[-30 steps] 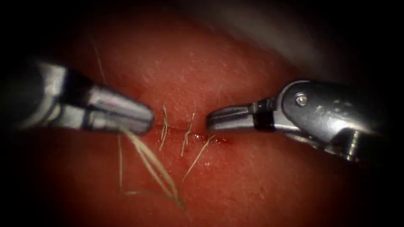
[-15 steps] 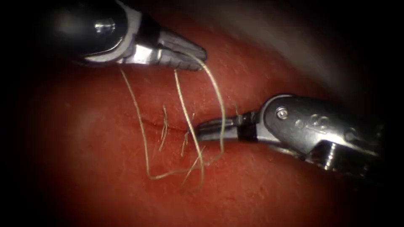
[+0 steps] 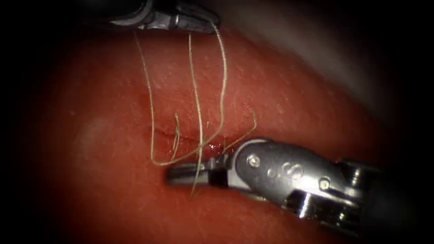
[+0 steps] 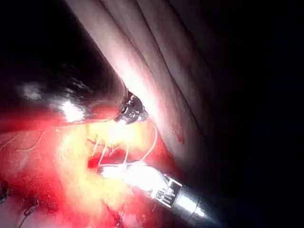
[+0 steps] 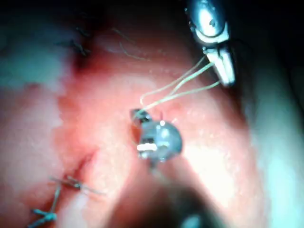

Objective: Wound Closure

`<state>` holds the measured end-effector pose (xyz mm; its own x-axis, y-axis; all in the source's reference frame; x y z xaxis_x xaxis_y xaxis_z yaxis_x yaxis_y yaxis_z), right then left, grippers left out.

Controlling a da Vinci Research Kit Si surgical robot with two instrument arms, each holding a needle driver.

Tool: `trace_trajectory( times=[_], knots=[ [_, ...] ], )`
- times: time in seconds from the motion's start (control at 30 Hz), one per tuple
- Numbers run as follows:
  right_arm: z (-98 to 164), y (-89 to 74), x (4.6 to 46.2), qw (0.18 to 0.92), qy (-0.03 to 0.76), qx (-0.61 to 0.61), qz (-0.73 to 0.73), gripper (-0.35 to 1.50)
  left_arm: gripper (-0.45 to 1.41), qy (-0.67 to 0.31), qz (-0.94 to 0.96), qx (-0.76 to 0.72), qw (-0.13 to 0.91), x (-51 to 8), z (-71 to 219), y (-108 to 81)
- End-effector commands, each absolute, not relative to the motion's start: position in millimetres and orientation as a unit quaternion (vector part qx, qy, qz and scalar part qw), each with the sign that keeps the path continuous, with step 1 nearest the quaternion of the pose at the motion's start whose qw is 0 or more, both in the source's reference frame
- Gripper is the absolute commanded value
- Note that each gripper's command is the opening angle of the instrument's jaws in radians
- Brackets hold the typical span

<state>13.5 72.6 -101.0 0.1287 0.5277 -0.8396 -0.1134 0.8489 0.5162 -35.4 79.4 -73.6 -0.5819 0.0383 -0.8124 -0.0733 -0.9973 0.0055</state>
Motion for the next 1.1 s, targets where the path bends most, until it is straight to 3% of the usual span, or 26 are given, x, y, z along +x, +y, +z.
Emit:
trace_trajectory(
  times=[0.03,0.53,0.7,1.1],
  knots=[
    [-100.8,72.5,14.2,0.725,0.63,0.173,0.218,-0.35,-0.35,0.022,0.89,-0.455,0.029,-35.8,-72.5,79.2],
    [-102.9,72.6,15.2,0.631,0.701,0.224,0.245,-0.35,-0.35,0.031,0.893,-0.446,0.042,-36.4,-69.0,77.7],
    [-103.6,73.4,13.7,0.57,0.736,0.229,0.284,-0.32,-0.35,0.032,0.895,-0.444,0.041,-36.4,-68.1,77.4],
    [-101.9,75.2,9.1,0.509,0.76,0.211,0.345,-0.32,-0.35,0.045,0.868,-0.494,0.03,-34.3,-66.8,74.7]
  ],
)
